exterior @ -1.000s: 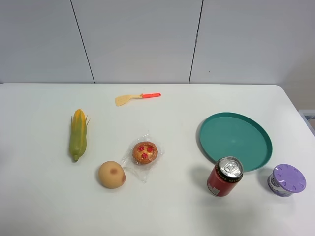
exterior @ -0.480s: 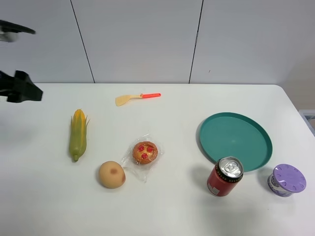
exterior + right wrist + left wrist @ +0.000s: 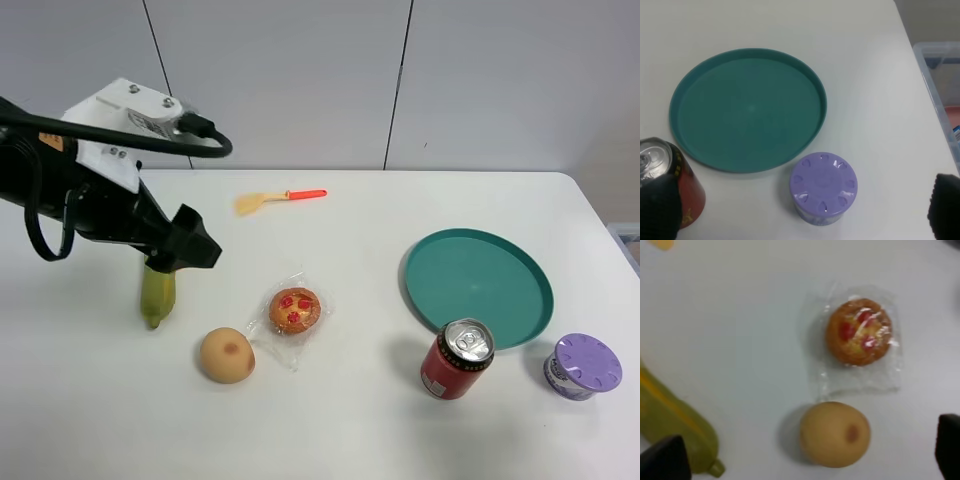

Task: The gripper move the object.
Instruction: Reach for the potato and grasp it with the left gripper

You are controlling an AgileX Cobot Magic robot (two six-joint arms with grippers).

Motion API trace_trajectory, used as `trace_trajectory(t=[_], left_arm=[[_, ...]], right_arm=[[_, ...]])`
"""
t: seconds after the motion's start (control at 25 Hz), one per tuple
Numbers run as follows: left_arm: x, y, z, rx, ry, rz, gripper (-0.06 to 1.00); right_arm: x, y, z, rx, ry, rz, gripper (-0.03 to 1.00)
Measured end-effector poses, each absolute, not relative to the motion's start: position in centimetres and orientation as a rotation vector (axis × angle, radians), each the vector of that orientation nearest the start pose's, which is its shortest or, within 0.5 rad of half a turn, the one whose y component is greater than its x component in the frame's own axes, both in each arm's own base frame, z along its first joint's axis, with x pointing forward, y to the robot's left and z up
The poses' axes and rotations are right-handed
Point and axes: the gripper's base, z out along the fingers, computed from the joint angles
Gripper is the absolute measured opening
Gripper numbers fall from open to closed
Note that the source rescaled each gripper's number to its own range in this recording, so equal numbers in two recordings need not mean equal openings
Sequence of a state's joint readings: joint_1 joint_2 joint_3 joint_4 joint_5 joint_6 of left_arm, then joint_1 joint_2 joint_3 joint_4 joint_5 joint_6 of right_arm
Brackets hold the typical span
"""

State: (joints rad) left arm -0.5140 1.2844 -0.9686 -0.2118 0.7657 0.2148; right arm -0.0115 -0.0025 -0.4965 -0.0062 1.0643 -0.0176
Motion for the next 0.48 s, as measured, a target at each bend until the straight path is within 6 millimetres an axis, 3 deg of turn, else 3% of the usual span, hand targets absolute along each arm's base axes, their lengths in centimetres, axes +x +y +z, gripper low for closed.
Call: trace_trajectory(t=[0.24,0.48], left_arm=[[19.3,-16.6,29.3,0.882,2.469,-0.437,1.00],[17.8,-17.6,28.4,1.003,2.511,-0.427,1.00]], right_arm=[[-0.5,0.0,27.6,-0.006,2.049,-0.026,1.00],[-0.5,0.0,27.6,-0.006,2.049,-0.026,1.00]])
